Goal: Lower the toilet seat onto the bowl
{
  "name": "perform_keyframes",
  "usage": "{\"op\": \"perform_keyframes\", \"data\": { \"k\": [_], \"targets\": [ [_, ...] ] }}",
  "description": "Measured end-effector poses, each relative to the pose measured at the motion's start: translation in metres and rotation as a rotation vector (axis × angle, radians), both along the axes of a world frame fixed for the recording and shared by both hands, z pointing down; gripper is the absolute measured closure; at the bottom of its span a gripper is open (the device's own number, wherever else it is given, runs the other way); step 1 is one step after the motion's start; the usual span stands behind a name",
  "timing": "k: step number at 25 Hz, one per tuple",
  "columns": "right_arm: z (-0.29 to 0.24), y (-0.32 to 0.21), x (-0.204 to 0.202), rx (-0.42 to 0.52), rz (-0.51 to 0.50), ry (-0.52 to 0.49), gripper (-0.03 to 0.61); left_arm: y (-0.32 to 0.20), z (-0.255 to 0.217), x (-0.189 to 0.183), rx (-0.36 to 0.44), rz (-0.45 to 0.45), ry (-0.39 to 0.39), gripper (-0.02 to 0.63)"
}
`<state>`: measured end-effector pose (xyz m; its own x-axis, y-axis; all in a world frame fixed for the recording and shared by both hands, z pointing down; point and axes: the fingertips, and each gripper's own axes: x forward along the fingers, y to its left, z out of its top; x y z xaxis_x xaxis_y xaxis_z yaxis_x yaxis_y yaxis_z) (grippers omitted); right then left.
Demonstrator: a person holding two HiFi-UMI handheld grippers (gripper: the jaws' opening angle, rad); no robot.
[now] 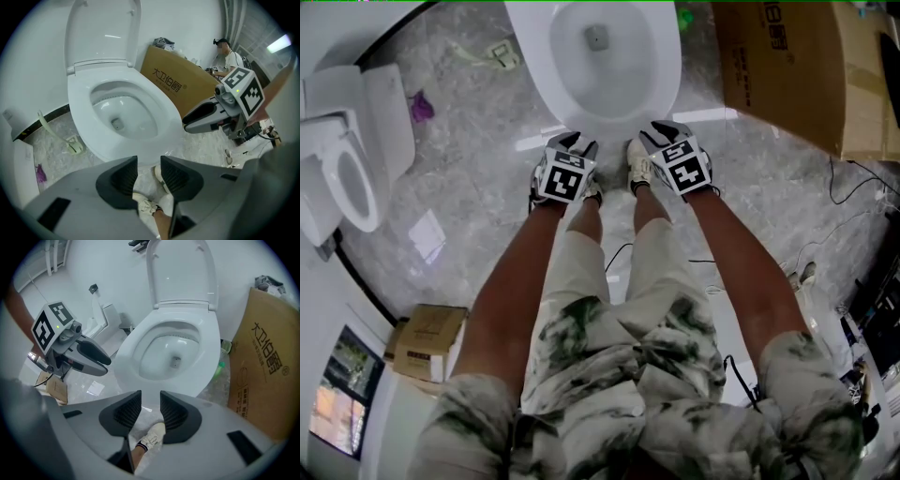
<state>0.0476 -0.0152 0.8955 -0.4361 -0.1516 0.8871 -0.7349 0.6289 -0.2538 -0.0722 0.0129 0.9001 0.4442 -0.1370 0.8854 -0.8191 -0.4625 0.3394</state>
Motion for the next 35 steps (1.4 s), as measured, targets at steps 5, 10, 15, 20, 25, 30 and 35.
{"op": "perform_keyframes", "data": {
  "k": [5, 10, 15, 20, 25, 30, 35],
  "targets": [
    [-0.042, 0.008, -0.004, 0.022, 0.003, 0.000, 0.436, 0.004, -0.044, -0.003, 0.026, 0.001, 0.021, 0.462],
    [-0.107, 0.015, -0.022, 0.080, 0.003, -0.021, 0.442, 0.006, -0.105, -0.019, 0.092, -0.010, 0.069, 0.462],
    [-0.194, 0.019, -0.035, 0.165, 0.052, -0.076, 0.477, 0.014, -0.183, -0.031, 0.186, -0.004, 0.142, 0.462],
    [-0.278, 0.033, -0.045, 0.247, 0.075, -0.133, 0.492, 0.036, -0.266, -0.034, 0.278, 0.029, 0.228, 0.462],
    [-0.353, 0.062, -0.051, 0.312, 0.025, -0.181, 0.512, 0.063, -0.344, -0.033, 0.363, 0.020, 0.275, 0.485],
    [-0.425, 0.093, -0.040, 0.364, -0.027, -0.247, 0.535, 0.093, -0.419, -0.022, 0.442, 0.005, 0.286, 0.561],
    [-0.490, 0.128, -0.013, 0.412, -0.073, -0.310, 0.538, 0.129, -0.488, 0.004, 0.494, -0.044, 0.337, 0.580]
  ]
}}
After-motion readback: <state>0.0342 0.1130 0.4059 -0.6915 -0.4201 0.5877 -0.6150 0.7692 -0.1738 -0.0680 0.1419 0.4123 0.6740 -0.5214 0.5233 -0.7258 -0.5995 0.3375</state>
